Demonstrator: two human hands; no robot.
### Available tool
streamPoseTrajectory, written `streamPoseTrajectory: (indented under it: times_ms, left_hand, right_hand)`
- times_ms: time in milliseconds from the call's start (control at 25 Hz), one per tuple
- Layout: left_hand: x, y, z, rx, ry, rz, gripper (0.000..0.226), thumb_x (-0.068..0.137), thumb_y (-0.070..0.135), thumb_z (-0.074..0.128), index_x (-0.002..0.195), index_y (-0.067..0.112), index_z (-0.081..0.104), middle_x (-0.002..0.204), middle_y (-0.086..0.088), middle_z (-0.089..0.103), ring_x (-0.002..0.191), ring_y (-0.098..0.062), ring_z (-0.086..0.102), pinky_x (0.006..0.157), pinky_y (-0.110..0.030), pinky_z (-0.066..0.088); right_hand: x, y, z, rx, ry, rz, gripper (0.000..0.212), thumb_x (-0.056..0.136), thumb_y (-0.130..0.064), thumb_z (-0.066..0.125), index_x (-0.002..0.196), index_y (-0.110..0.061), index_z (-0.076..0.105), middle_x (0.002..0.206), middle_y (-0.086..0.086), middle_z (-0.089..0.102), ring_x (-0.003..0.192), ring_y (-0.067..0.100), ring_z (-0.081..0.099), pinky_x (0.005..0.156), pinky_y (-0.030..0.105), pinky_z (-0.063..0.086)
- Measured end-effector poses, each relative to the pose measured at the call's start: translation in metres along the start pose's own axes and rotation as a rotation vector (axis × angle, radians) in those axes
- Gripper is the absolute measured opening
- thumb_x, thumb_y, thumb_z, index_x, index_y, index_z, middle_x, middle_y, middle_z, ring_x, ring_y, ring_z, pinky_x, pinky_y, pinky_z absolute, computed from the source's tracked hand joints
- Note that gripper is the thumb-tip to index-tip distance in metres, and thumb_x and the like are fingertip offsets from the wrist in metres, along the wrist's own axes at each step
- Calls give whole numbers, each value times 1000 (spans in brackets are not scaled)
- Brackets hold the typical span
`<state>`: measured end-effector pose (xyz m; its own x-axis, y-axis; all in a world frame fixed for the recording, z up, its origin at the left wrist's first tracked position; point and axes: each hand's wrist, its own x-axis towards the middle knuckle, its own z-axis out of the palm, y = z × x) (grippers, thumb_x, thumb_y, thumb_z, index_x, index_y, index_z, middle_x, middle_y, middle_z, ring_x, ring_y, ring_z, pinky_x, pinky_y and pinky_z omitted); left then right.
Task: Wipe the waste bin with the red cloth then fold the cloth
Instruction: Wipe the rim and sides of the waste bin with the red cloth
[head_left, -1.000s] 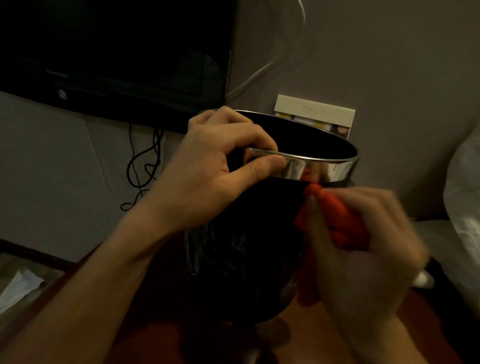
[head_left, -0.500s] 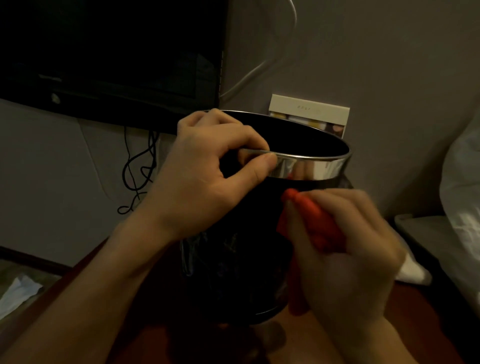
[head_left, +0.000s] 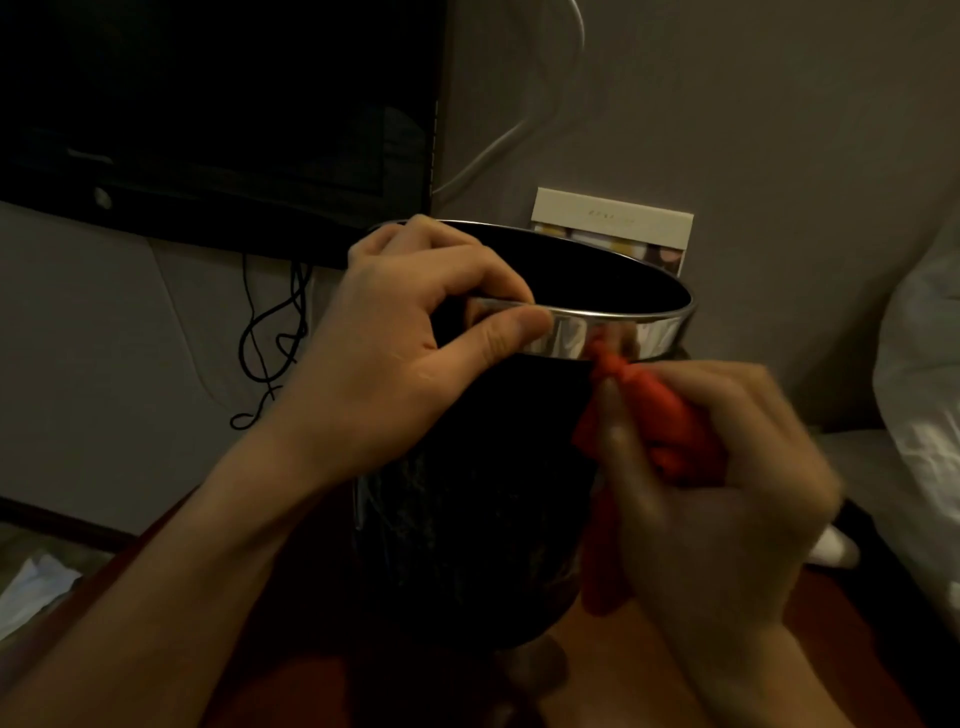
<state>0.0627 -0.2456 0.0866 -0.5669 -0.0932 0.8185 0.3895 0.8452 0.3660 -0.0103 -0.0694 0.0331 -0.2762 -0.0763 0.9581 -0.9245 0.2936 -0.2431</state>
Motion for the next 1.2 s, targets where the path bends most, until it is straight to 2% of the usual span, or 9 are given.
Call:
streamPoseTrajectory:
  times_ms: [160, 400, 520, 600, 800, 920, 1000, 1120, 1200]
  left_hand:
    - [0, -1, 1, 18, 23, 17, 8, 83, 48, 56, 88, 42, 58, 96, 17, 54, 103, 6, 45, 99, -31, 33]
    - [0, -2, 2, 2, 26, 48, 10, 84, 45, 57, 89, 36, 61, 93, 17, 55, 101, 13, 43, 101, -26, 29]
    - [0, -4, 1, 10, 30, 51, 11, 85, 45, 58, 89, 36, 61, 93, 15, 56, 101, 7, 47, 101, -30, 31]
    - [1, -4, -1, 7, 17, 52, 10, 85, 44, 59, 89, 35, 62, 93, 14, 57, 100, 2, 50, 102, -33, 31]
    - [2, -4, -1, -9, 13, 50, 11, 85, 44, 59, 89, 34, 63, 93, 14, 56, 99, 2, 51, 103, -34, 31]
    - [2, -5, -1, 6, 7, 55, 10, 84, 45, 58, 87, 37, 61, 93, 14, 56, 100, -1, 52, 102, -36, 33]
    - [2, -9, -4, -46, 2, 30, 8, 83, 45, 59, 83, 37, 61, 93, 11, 57, 100, -9, 55, 96, -37, 39]
    - [3, -18, -12, -211, 49, -51, 16, 85, 39, 57, 77, 26, 63, 92, 6, 59, 95, -16, 57, 84, -36, 45]
    - [3, -14, -8, -114, 58, -15, 19, 88, 39, 53, 77, 26, 62, 87, 8, 58, 95, -10, 56, 88, -39, 43]
  right_hand:
    - [-13, -11, 10, 35, -100, -92, 13, 88, -18, 78, 91, -5, 76, 90, 2, 68, 82, 7, 59, 75, 12, 46]
    - [1, -1, 2, -50, 79, -14, 23, 96, -21, 68, 94, 2, 71, 90, 4, 60, 84, 5, 52, 83, 4, 36]
    - [-26, -8, 18, -56, -36, -105, 16, 88, -16, 76, 93, 0, 76, 93, 9, 69, 86, 9, 59, 85, 9, 43]
    - [-25, -8, 16, -48, -67, -132, 15, 87, -17, 77, 92, -3, 77, 93, 2, 66, 84, 9, 59, 80, 12, 44]
    - [3, 0, -4, -66, 77, -5, 19, 95, -19, 71, 94, -1, 72, 91, 0, 58, 83, 5, 52, 79, 6, 38]
    - [-16, -13, 12, -60, -48, -62, 15, 89, -18, 75, 93, -4, 75, 93, -2, 62, 84, 5, 56, 80, 8, 41]
    - [-19, -22, 10, -21, -100, -92, 12, 88, -19, 76, 92, -7, 76, 92, 0, 66, 82, 6, 59, 76, 11, 44]
    - [2, -26, -10, 9, 32, -57, 10, 91, -23, 71, 90, -12, 70, 86, 1, 63, 77, 5, 56, 76, 11, 41]
    - [14, -17, -19, -19, 101, -2, 7, 92, -21, 70, 91, -17, 64, 84, 1, 61, 73, 5, 53, 75, 11, 39]
